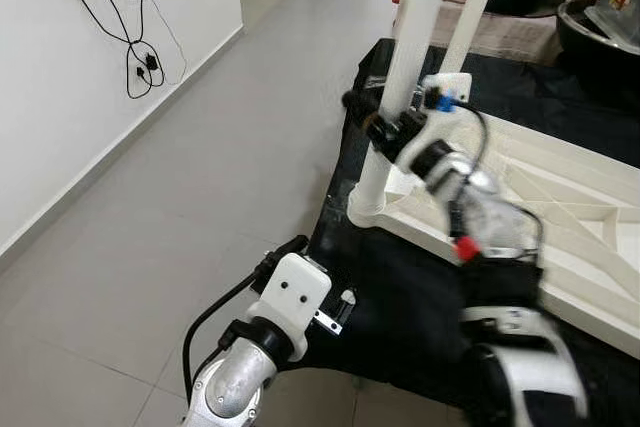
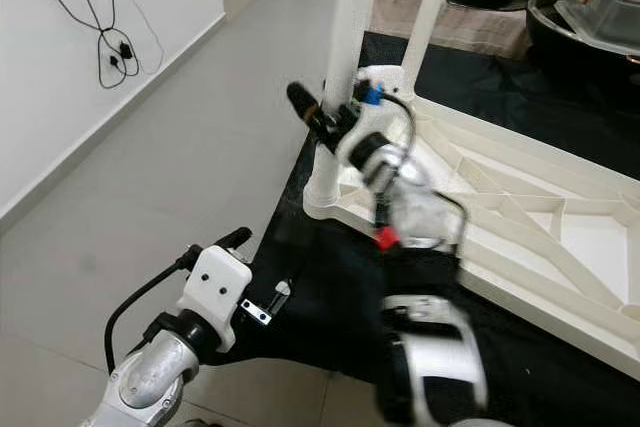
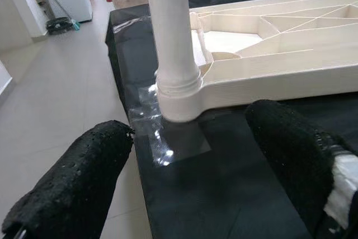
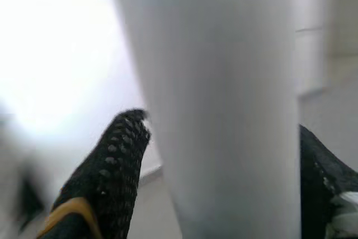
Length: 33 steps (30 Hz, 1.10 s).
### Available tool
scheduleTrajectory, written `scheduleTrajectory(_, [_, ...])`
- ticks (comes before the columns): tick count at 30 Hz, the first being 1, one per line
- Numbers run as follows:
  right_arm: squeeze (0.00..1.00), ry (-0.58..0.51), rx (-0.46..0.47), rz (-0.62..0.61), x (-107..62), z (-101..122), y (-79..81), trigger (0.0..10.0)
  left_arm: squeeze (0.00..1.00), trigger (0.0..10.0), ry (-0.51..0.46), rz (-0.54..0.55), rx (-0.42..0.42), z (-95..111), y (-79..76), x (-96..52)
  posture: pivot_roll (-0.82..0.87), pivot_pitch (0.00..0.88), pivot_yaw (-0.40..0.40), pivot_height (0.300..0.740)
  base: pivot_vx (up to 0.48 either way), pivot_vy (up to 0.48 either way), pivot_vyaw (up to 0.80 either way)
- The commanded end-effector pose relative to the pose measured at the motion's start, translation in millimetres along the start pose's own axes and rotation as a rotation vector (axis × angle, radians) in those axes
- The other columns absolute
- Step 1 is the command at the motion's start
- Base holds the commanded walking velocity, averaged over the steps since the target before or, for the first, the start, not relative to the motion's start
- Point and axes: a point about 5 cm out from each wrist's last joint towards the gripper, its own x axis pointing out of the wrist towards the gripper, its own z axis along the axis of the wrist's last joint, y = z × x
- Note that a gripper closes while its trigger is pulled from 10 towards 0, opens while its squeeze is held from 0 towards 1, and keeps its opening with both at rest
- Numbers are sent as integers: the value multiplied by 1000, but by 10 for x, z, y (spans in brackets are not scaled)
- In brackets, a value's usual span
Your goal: Building children table
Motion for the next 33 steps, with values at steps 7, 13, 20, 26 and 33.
scheduleTrajectory(7, [0,114,66,448,69,-132,208,10000,0,10000,6,-4,-1,-23,-5,-8,146,100,-79,740,0,0,0])
scheduleTrajectory(13, [0,106,58,524,232,-81,189,10000,0,10000,4,-4,2,-16,-11,-9,159,94,-85,740,0,0,0])
scheduleTrajectory(20, [0,3,65,552,375,85,198,0,0,10000,5,0,4,-16,-8,-23,164,88,-84,740,0,0,0])
scheduleTrajectory(26, [0,-39,52,404,395,-1,183,0,0,10000,2,-2,2,-11,-26,-12,160,84,-83,740,0,0,0])
scheduleTrajectory(33, [0,11,-21,-105,355,-227,55,0,0,10000,2,-4,4,-18,-7,-9,148,89,-78,740,0,0,0])
